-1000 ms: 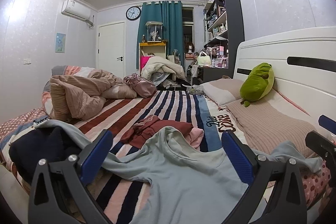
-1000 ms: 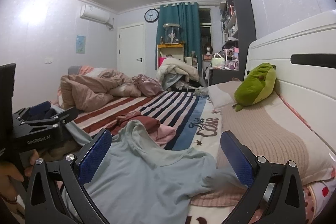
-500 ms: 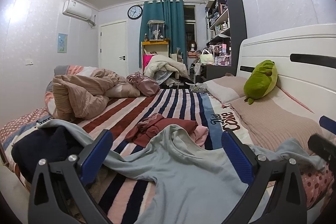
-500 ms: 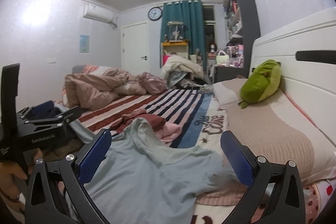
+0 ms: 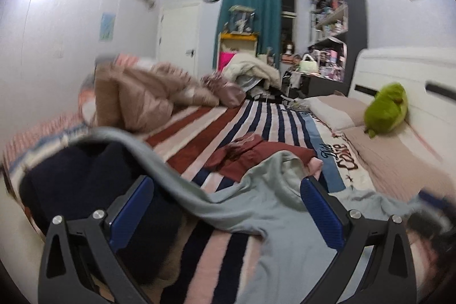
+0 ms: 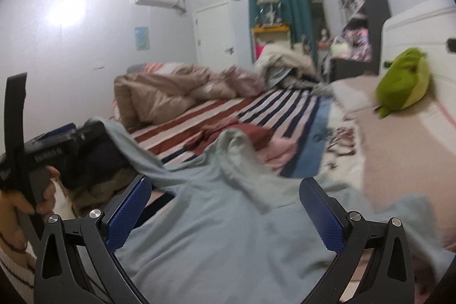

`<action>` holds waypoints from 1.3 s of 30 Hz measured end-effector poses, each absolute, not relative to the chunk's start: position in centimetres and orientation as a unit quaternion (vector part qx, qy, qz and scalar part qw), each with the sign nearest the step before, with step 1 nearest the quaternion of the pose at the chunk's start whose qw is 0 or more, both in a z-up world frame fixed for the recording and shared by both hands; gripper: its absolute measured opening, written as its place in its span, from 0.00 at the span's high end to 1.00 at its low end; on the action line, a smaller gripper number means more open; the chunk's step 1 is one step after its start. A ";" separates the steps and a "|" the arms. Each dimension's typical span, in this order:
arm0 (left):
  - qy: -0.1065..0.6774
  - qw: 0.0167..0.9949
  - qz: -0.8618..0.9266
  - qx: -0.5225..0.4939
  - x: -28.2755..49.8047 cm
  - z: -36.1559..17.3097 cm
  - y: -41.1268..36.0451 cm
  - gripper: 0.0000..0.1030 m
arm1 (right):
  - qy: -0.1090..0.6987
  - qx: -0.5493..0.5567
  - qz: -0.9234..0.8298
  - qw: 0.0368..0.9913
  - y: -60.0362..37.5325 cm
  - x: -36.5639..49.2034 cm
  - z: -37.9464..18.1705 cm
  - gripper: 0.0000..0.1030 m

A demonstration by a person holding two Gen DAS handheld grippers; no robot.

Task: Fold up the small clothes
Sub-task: 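Grasp the light blue shirt's sleeve with the left gripper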

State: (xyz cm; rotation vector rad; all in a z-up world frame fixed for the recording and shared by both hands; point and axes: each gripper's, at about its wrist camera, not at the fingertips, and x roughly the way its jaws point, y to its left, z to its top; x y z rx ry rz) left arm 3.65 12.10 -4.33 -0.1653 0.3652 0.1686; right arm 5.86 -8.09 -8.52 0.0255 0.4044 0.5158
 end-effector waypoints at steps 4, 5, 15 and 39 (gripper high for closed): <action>0.202 0.966 0.061 -0.150 5.4 -5.6 16.9 0.10 | 0.234 0.012 0.273 0.933 -6.5 8.0 -11.0 0.00; 0.208 0.963 0.065 -0.160 6.0 -5.8 18.0 0.17 | 0.240 0.009 0.271 0.932 -6.4 8.3 -11.5 0.00; 0.258 0.943 0.076 -0.197 10.9 -6.6 22.8 0.39 | 0.269 0.050 0.245 0.930 -8.0 9.7 -13.4 0.00; 0.351 0.904 0.211 -0.124 17.9 -10.8 22.1 0.79 | 0.296 0.098 0.236 0.920 -9.4 10.3 -15.0 0.00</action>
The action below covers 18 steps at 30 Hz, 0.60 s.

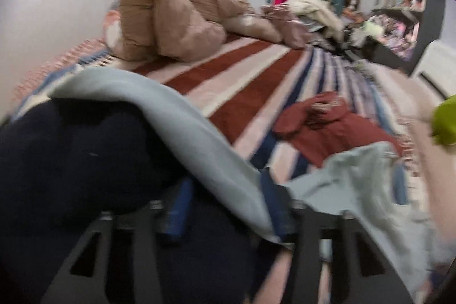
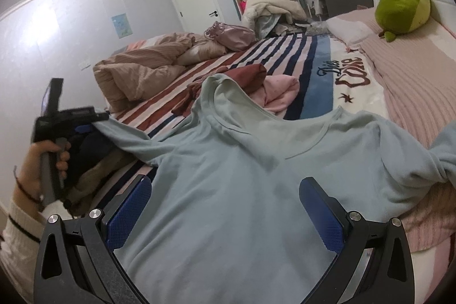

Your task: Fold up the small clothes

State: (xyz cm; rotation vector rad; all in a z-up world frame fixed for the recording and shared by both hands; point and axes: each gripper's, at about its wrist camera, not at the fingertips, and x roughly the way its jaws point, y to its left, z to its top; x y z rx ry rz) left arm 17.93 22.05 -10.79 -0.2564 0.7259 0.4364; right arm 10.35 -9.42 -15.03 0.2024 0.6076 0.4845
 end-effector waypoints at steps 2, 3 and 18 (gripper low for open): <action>0.350 0.901 0.232 -0.111 18.3 -11.4 22.3 0.93 | 0.294 0.097 0.231 0.922 -9.6 10.1 -15.1 0.00; 0.343 0.903 0.234 -0.109 18.2 -11.8 22.5 0.95 | 0.293 0.096 0.229 0.923 -9.7 10.0 -15.1 0.00; 0.202 0.978 0.020 0.045 12.6 -5.1 10.4 0.98 | 0.276 0.118 0.203 0.932 -13.0 9.3 -14.8 0.00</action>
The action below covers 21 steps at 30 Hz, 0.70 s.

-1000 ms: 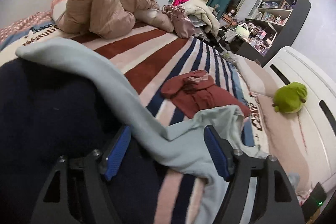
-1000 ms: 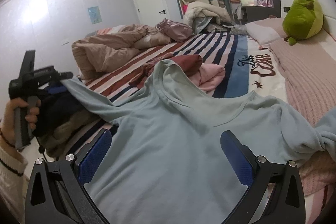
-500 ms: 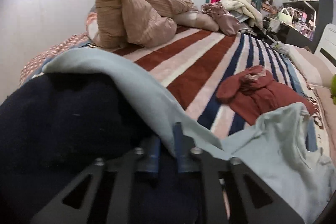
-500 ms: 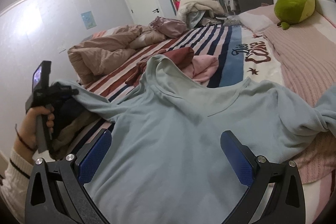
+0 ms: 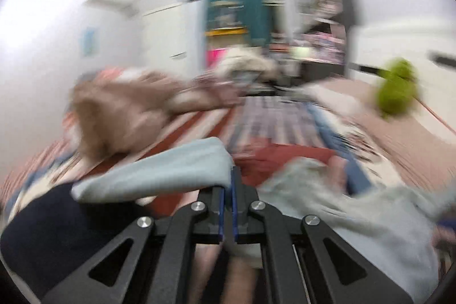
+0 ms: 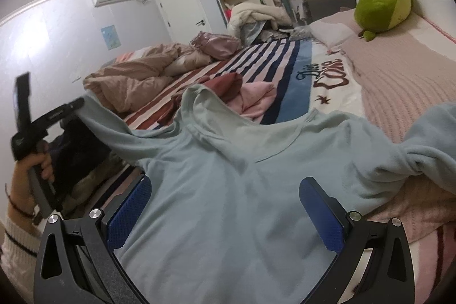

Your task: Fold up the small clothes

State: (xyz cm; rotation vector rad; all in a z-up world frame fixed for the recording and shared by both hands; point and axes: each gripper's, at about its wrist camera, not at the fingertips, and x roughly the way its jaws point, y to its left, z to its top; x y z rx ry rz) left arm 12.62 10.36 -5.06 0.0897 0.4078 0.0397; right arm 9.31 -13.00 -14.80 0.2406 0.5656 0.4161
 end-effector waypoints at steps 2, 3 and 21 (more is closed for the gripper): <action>0.257 0.962 -0.084 0.044 13.1 -6.6 7.3 0.95 | 0.272 0.120 0.197 0.934 -13.4 9.2 -14.7 0.00; 0.311 0.935 -0.170 0.027 13.7 -8.9 4.9 0.88 | 0.270 0.120 0.193 0.936 -13.6 9.2 -14.6 0.00; 0.278 0.956 -0.061 -0.068 4.7 -10.3 13.5 0.08 | 0.312 -0.034 0.277 0.908 -3.6 12.5 -13.3 0.13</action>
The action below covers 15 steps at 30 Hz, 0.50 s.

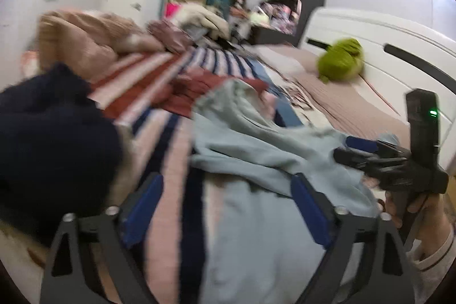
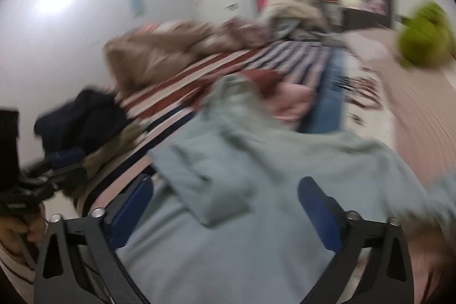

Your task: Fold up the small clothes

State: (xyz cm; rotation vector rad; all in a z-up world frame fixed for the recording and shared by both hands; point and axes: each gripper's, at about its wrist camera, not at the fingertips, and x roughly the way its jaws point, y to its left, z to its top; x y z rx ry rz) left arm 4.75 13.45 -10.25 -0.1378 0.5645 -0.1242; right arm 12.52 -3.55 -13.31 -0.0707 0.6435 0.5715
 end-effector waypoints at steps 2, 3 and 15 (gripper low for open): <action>0.278 0.957 -0.056 -0.058 4.5 -10.4 13.9 0.08 | 0.337 -0.074 0.274 0.898 -0.2 14.9 -14.3 0.23; 0.280 0.957 -0.055 -0.053 4.1 -10.7 13.9 0.08 | 0.347 -0.083 0.267 0.895 0.7 15.9 -14.9 0.25; 0.299 0.950 -0.079 -0.041 4.1 -12.8 14.3 0.06 | 0.344 -0.086 0.180 0.918 -0.7 17.6 -16.6 0.97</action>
